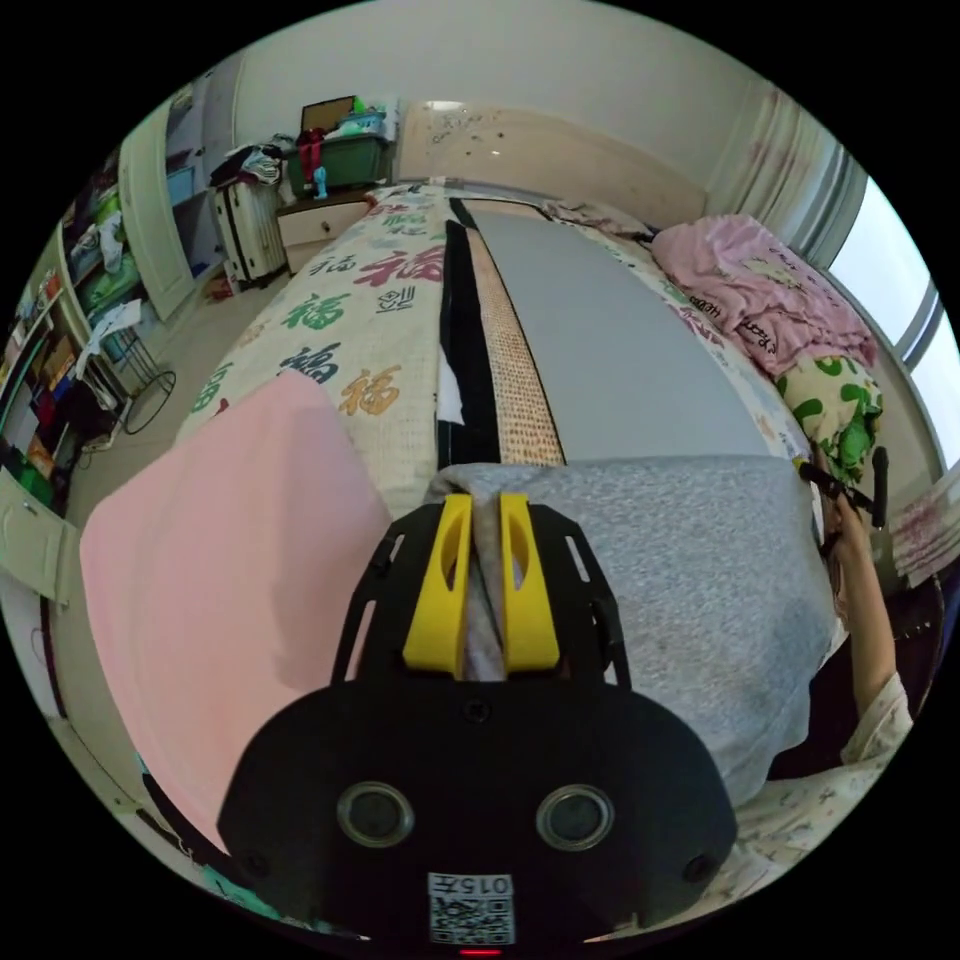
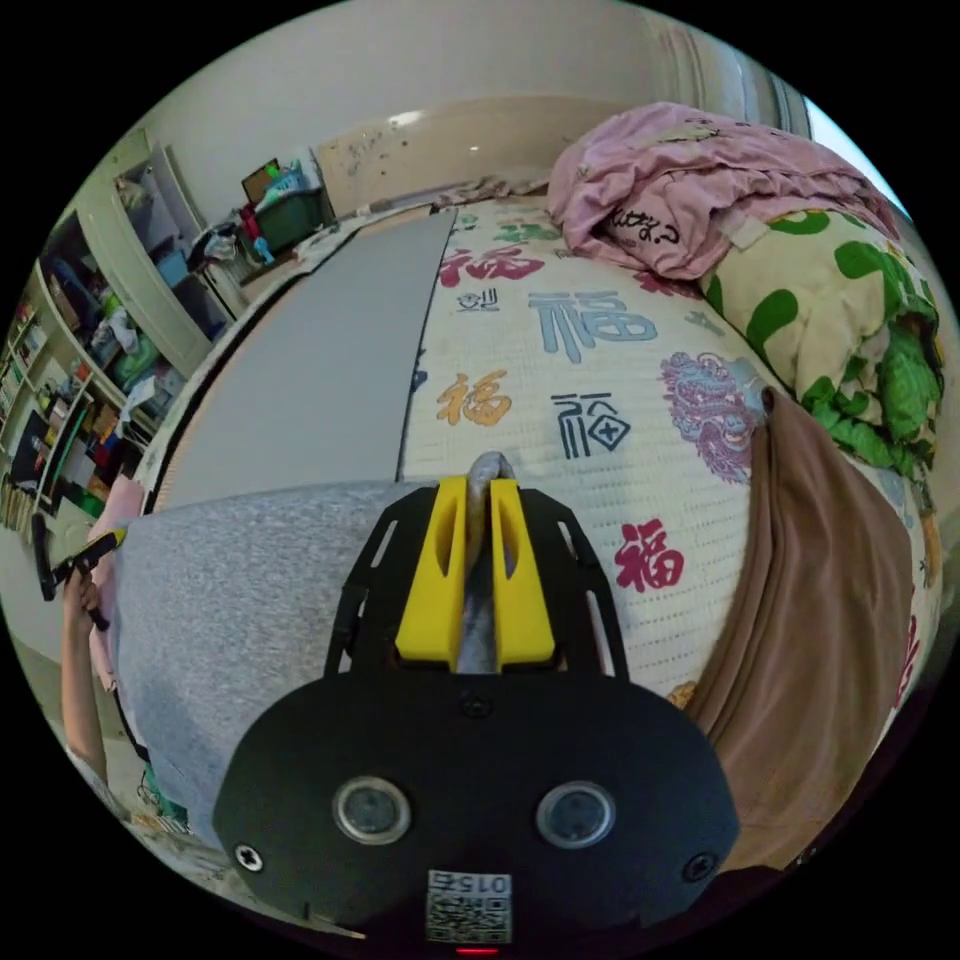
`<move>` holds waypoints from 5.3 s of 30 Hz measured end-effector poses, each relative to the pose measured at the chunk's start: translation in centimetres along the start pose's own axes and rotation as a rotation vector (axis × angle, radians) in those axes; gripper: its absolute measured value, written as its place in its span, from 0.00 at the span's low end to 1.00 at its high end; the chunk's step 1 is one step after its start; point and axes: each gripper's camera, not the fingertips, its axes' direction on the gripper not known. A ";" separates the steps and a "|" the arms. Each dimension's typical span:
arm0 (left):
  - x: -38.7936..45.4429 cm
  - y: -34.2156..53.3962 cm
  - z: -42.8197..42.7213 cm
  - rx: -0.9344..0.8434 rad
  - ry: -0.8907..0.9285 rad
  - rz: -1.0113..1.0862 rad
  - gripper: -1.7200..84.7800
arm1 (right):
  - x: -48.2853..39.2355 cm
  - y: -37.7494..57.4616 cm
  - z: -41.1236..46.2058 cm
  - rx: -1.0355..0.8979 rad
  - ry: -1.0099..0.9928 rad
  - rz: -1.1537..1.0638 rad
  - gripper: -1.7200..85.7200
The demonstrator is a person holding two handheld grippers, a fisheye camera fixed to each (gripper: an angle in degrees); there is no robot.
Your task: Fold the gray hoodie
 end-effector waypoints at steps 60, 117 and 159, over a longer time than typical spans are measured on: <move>12.7 -8.4 -34.1 0.301 0.670 0.787 0.10 | 13.7 40.7 -20.6 0.239 -0.194 0.114 0.17; 0.7 -15.5 -7.0 0.162 0.461 0.121 0.11 | -9.2 50.2 -10.7 -0.013 -0.557 -0.767 0.07; -0.4 -5.2 25.6 -0.117 0.750 -0.024 0.18 | 20.7 11.7 24.8 -0.241 -0.590 -0.092 0.17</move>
